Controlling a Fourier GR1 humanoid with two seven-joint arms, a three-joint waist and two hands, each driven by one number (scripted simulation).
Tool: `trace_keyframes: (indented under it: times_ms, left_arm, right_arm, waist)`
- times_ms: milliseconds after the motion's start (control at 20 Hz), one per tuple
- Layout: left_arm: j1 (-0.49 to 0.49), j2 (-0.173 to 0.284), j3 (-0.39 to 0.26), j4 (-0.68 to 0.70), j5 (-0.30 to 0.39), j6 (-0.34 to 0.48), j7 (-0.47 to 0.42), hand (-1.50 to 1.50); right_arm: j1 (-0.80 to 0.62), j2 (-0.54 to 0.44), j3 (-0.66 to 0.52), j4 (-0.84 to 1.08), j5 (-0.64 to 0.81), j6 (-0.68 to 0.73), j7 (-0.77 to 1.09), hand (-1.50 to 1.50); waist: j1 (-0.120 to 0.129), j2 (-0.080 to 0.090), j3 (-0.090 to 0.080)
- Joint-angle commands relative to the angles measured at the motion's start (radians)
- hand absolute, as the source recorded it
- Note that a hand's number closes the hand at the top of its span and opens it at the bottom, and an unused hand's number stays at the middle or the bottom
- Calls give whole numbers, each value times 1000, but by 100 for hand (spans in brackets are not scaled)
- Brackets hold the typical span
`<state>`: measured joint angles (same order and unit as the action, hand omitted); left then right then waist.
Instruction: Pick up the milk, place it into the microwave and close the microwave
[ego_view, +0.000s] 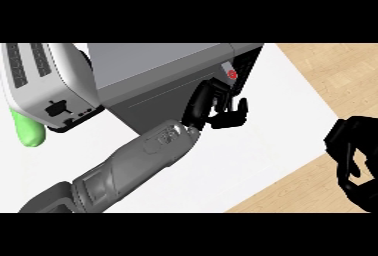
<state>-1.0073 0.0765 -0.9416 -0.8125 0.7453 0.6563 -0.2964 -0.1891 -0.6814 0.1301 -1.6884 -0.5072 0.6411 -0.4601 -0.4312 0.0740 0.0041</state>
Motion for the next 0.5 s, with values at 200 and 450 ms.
trace_keyframes:
  times_ms: [200,450]
  left_arm:
    - [-92,-72,0,35,3,6,-18,150]
    - [-96,-72,3,27,17,23,-18,150]
  right_arm:
    - [6,0,41,-70,-13,53,-13,150]
    - [11,3,46,-103,-30,40,1,150]
  waist:
    - [-42,10,3]
    - [-50,8,3]
